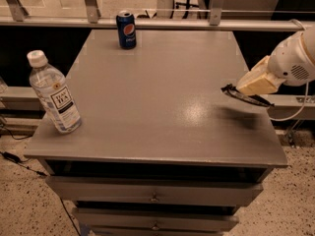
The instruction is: Pick rxbar chocolate
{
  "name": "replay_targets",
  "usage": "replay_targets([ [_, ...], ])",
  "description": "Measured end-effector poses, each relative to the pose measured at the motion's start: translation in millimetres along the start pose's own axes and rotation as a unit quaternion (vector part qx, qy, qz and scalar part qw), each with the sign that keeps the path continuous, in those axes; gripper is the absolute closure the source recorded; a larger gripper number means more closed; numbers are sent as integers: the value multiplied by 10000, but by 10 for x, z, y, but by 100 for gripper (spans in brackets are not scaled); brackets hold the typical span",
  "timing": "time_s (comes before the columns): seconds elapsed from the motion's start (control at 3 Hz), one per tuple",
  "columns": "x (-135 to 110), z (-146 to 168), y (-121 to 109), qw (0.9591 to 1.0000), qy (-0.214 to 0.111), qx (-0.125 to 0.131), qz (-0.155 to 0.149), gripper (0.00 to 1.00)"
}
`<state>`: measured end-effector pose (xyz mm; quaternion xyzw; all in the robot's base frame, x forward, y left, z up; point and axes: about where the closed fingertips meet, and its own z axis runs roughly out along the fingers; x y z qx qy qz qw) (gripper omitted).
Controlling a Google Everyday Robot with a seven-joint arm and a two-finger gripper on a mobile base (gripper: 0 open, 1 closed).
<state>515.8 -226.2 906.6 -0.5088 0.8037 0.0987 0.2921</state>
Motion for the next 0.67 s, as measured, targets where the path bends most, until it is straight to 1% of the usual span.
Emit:
replay_targets([
  [0.33, -159, -90, -112, 9998, -194, 64, -26, 100],
  [0.67, -284, -237, -212, 9984, -548, 19, 103, 100],
])
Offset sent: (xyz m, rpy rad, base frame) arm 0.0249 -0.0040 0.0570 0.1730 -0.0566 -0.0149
